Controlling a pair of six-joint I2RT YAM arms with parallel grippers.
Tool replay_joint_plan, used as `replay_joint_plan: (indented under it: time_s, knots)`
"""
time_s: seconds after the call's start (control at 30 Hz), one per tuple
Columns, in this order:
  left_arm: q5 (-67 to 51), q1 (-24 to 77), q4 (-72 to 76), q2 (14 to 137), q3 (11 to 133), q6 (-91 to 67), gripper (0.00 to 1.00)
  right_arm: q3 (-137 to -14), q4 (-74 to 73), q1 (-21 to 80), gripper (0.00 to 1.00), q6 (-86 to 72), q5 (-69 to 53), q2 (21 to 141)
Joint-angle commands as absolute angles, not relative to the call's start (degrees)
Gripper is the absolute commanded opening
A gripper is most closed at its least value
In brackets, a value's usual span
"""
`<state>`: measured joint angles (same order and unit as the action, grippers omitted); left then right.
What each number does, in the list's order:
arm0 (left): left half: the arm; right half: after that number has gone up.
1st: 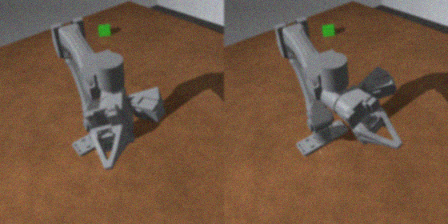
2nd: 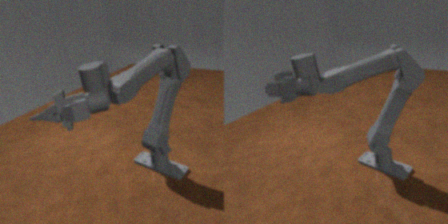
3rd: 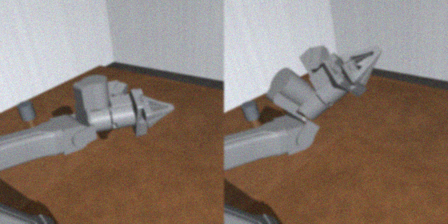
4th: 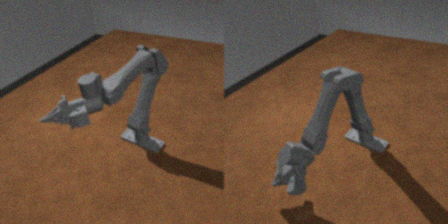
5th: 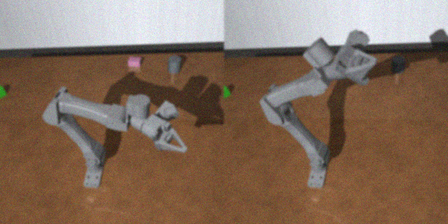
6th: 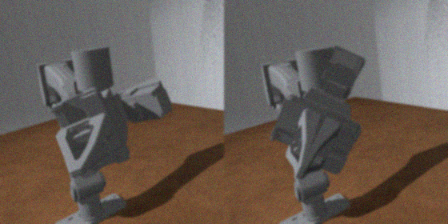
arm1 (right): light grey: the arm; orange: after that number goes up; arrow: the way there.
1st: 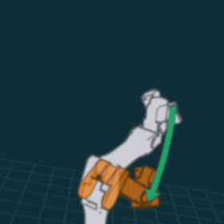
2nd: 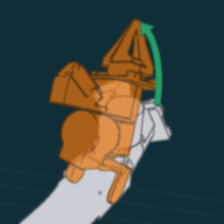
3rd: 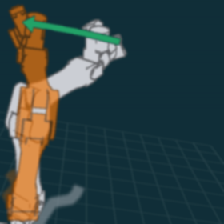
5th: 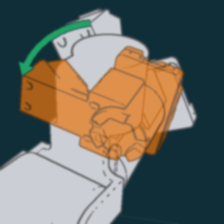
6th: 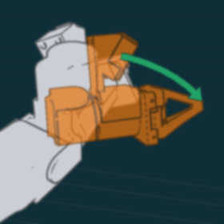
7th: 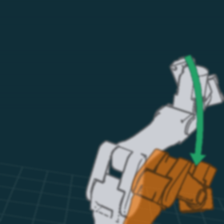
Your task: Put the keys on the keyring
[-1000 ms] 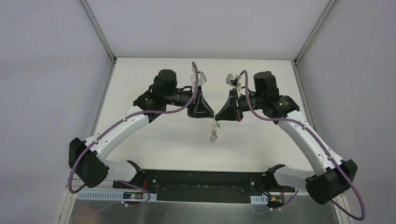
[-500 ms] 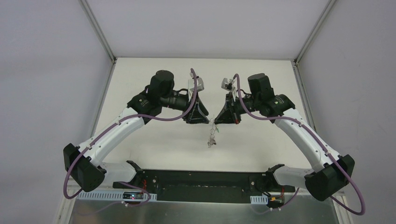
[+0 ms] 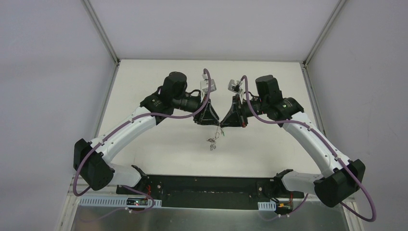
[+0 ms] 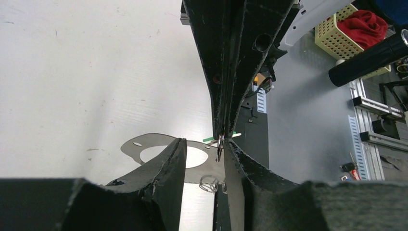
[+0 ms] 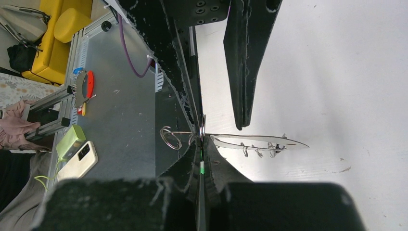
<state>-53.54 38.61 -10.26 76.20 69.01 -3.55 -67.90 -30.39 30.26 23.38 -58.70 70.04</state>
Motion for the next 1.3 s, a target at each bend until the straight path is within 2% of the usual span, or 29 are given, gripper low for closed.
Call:
replay_joint_plan:
  time_s: [0.0, 0.43, 0.67, 0.9, 1.13, 1.27]
  knots:
    - [-56.0, 39.3, -5.2, 76.7, 70.9, -7.3, 0.33, -68.1, -27.8, 30.5, 0.0, 23.0, -61.0, 69.4]
    - [-57.7, 39.5, -3.4, 76.7, 70.3, -8.9, 0.2, -67.2, -27.2, 30.4, 0.0, 22.9, -60.8, 69.1]
    - [-57.7, 39.5, -3.8, 76.7, 69.5, -8.3, 0.18, -66.9, -26.8, 30.1, 0.0, 22.7, -60.7, 68.8]
    - [-57.8, 39.6, -4.1, 76.9, 69.4, -8.4, 0.09, -66.7, -26.5, 30.0, 0.0, 22.5, -60.7, 68.7]
    - [-57.8, 39.6, -4.6, 76.7, 69.2, -8.3, 0.08, -66.4, -26.3, 29.8, 0.0, 22.2, -60.5, 68.5]
    - [-57.7, 39.6, -4.6, 76.5, 68.9, -8.3, 0.12, -66.1, -26.0, 29.5, 0.0, 22.1, -60.5, 68.2]
